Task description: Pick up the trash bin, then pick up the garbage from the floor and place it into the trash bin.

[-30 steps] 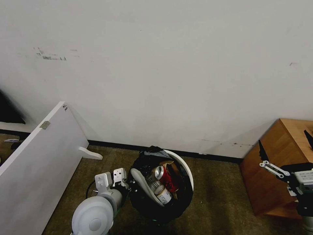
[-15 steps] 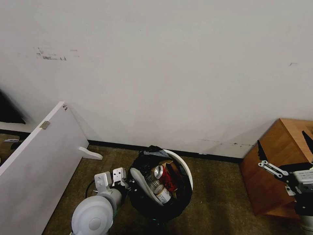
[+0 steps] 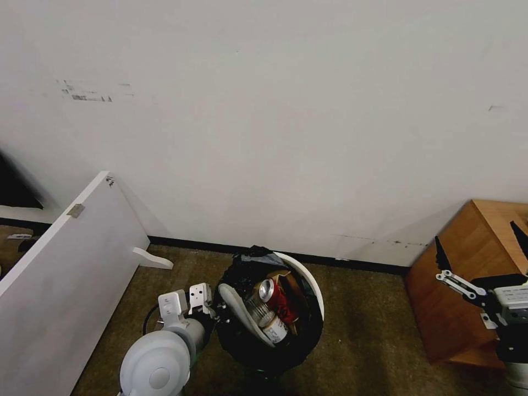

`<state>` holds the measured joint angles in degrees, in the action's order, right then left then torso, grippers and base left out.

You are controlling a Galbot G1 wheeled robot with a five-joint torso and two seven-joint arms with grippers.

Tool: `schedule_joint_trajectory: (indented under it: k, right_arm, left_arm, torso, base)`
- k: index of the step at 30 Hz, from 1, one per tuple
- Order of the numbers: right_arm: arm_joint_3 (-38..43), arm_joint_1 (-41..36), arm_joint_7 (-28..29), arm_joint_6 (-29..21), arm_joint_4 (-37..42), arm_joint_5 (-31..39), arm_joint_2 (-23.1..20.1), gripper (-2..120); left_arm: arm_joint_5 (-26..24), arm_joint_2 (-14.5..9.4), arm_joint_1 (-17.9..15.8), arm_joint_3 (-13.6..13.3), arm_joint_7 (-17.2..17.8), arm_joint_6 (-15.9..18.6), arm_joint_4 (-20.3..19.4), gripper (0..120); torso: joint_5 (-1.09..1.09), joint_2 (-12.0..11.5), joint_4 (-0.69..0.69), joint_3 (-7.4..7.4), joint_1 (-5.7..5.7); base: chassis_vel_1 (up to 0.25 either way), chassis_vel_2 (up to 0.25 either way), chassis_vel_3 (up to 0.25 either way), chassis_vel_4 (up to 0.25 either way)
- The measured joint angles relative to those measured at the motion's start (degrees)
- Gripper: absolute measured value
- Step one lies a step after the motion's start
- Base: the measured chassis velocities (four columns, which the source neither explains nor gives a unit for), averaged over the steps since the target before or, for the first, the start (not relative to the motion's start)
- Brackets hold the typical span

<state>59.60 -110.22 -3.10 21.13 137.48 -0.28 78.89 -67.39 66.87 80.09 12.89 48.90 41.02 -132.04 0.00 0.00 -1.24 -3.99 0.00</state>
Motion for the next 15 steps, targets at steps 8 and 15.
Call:
schedule_joint_trajectory:
  k: [8, 15]
  right_arm:
    - [0.0, 0.0, 0.0, 0.0, 0.0, 0.0, 0.0, 100]
    - [0.0, 0.0, 0.0, 0.0, 0.0, 0.0, 0.0, 100]
  left_arm:
    - [0.3, 0.0, 0.5, 0.3, 0.0, 0.0, -0.2, 0]
    - [0.2, -0.3, 0.2, 0.3, -0.1, 0.0, -0.1, 0]
  torso:
    - [0.0, 0.0, 0.0, 0.0, 0.0]
    - [0.0, 0.0, 0.0, 0.0, 0.0]
  base:
    - [0.0, 0.0, 0.0, 0.0]
    - [0.0, 0.0, 0.0, 0.0]
